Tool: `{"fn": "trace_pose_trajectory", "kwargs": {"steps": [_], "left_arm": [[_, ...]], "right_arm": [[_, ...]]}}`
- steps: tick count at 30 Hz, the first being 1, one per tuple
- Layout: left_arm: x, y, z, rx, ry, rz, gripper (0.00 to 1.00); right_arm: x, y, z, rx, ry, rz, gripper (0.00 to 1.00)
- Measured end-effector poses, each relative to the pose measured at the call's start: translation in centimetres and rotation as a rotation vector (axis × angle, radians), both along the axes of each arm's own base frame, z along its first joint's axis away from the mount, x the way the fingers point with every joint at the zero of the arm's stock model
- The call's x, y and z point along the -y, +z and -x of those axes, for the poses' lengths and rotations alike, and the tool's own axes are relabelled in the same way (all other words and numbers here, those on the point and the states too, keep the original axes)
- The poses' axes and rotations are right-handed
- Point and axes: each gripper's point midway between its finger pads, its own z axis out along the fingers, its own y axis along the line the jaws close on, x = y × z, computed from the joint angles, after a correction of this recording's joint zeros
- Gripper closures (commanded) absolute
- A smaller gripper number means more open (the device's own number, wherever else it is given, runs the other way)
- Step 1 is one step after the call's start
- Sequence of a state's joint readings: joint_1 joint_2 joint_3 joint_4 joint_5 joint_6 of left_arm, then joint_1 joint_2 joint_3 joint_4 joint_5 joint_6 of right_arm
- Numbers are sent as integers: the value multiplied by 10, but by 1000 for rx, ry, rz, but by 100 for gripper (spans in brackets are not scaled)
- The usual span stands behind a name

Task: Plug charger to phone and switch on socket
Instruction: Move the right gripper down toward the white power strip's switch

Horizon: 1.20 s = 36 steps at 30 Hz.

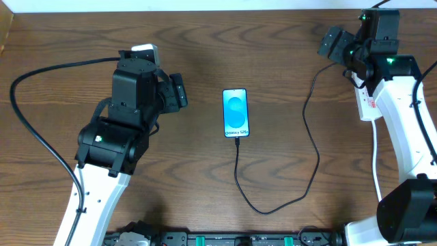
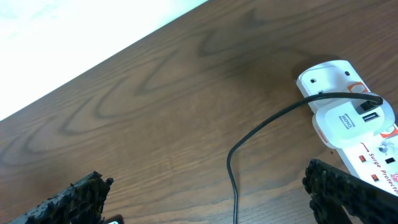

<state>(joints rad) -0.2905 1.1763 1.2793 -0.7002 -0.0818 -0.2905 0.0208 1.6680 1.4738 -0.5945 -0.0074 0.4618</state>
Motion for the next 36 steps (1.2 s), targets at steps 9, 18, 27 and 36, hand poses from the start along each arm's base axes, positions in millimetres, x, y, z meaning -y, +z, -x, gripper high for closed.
{"fn": "trace_pose_trajectory", "kwargs": {"steps": [9,18,27,36], "left_arm": [[0,0,0,0,0,0,16],[0,0,0,0,0,0,16],[0,0,0,0,0,0,16],[0,0,0,0,0,0,16]], "right_arm": [[0,0,0,0,0,0,1],[0,0,0,-2,0,0,1],[6,2,-2,12,-4,44,1],[28,5,14,-73,20,137,1]]}}
